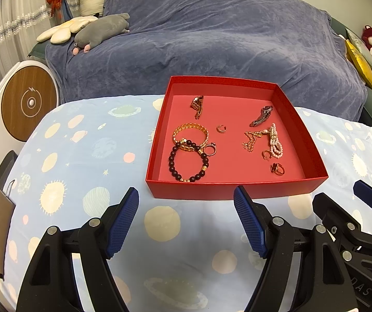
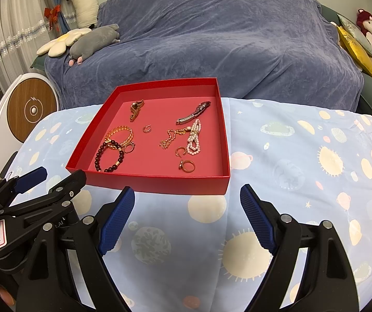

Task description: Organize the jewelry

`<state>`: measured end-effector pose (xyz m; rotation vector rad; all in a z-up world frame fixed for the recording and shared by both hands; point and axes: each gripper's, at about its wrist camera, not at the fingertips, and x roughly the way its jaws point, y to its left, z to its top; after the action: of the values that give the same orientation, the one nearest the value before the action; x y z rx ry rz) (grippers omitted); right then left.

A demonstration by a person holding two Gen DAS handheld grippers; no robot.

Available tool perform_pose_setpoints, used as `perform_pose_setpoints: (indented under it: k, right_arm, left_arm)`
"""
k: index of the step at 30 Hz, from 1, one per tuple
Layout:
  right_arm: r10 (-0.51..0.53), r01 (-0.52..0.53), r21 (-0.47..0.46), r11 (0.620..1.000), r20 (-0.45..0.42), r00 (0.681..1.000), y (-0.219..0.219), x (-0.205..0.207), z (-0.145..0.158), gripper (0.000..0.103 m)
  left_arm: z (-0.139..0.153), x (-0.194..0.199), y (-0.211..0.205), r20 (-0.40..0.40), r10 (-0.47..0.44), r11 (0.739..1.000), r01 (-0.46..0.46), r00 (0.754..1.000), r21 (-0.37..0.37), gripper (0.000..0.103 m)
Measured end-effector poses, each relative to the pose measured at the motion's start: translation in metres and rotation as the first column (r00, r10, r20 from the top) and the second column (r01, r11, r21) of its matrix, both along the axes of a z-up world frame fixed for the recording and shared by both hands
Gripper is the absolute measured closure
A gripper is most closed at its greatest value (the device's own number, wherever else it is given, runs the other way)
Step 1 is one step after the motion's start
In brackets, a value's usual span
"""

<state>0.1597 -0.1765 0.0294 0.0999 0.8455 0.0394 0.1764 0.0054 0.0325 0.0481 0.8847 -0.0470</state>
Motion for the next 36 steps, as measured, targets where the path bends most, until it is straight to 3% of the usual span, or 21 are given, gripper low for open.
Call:
perform_pose_setpoints:
  k: [36]
  right_arm:
    - [-0.004, 0.004, -0.005, 1.0, 0.0, 1.0, -0.0007, 0.0003, 0.0003, 0.022]
  left_arm:
    - [0.0005, -0.0027, 0.004, 0.002, 0.008, 1.0, -0.008, 1.0, 0.003, 0.03]
